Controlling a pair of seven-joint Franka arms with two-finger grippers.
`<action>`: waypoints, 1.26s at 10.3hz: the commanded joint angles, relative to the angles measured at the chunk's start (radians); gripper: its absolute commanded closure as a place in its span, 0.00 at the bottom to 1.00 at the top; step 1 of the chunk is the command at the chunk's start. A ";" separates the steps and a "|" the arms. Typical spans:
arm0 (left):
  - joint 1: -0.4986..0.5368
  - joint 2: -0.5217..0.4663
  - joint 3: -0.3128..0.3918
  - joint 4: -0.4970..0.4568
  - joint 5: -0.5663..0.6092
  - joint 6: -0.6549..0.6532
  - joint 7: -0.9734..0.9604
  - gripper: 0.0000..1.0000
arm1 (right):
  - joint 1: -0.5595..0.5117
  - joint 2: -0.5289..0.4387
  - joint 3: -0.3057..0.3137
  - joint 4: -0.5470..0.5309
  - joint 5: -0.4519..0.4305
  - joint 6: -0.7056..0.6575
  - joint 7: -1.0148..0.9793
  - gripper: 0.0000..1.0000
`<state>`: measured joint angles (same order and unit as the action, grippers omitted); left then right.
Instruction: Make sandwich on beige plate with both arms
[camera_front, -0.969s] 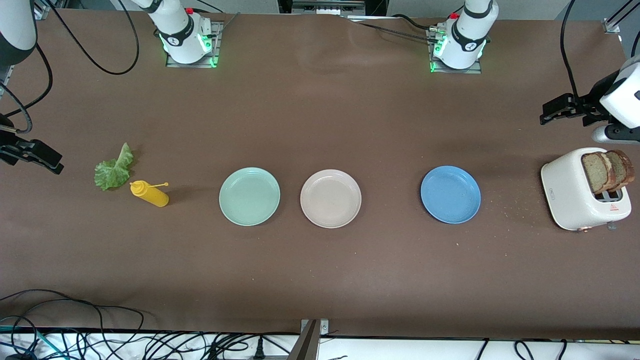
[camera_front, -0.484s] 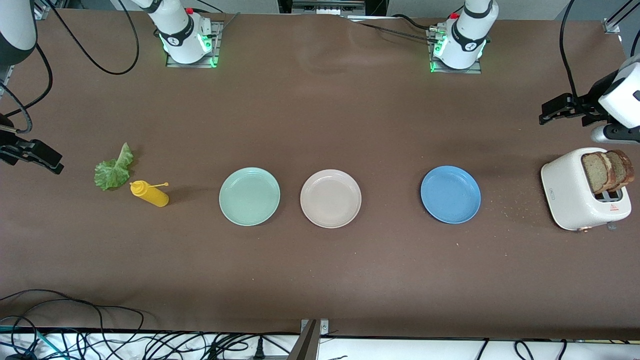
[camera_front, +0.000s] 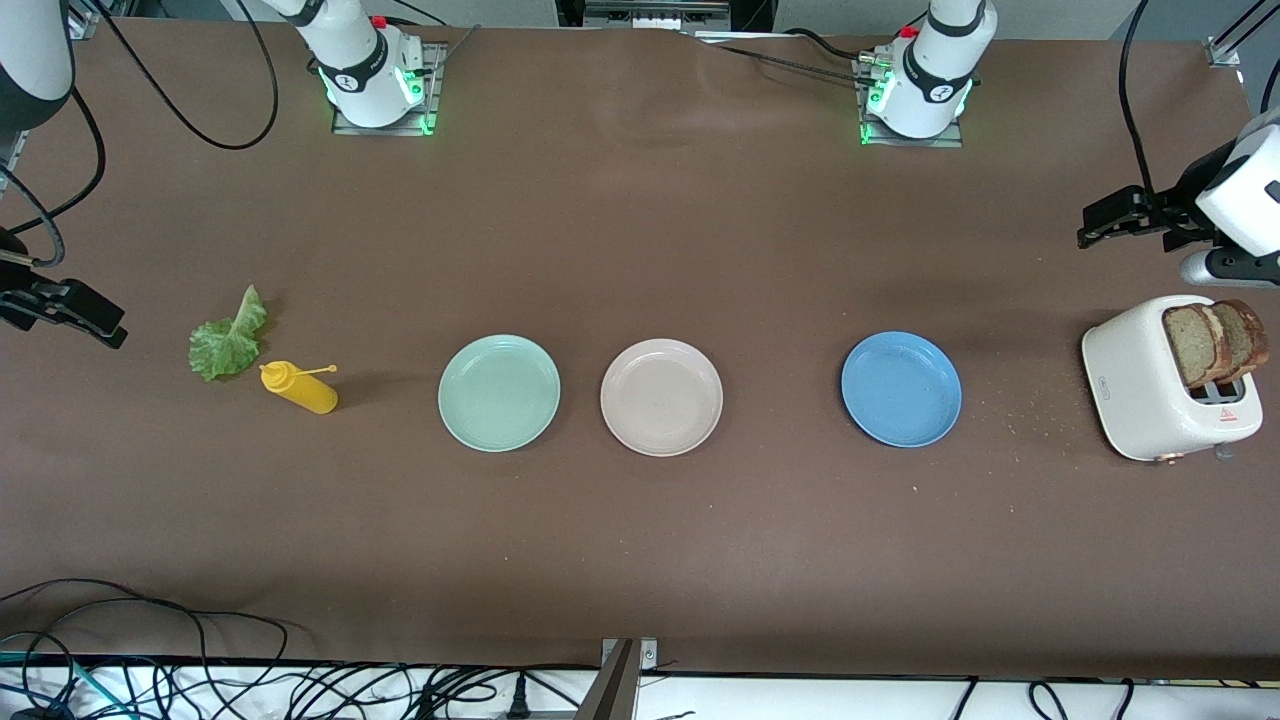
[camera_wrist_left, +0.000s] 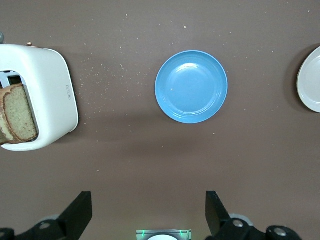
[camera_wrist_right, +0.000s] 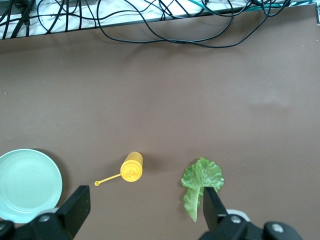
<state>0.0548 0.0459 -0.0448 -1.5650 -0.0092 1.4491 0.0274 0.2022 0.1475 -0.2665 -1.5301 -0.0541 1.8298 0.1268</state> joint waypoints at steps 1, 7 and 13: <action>0.002 0.005 0.002 0.023 -0.029 -0.019 0.023 0.00 | 0.002 -0.002 0.000 0.004 0.007 -0.006 0.002 0.00; 0.002 0.005 0.002 0.022 -0.029 -0.021 0.023 0.00 | 0.002 -0.002 0.000 0.004 0.007 -0.006 0.002 0.00; 0.058 0.112 0.019 0.045 -0.005 -0.019 0.012 0.00 | 0.002 -0.002 0.000 0.004 0.007 -0.006 0.001 0.00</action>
<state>0.0807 0.1307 -0.0320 -1.5638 -0.0090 1.4487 0.0267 0.2026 0.1482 -0.2664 -1.5303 -0.0541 1.8298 0.1268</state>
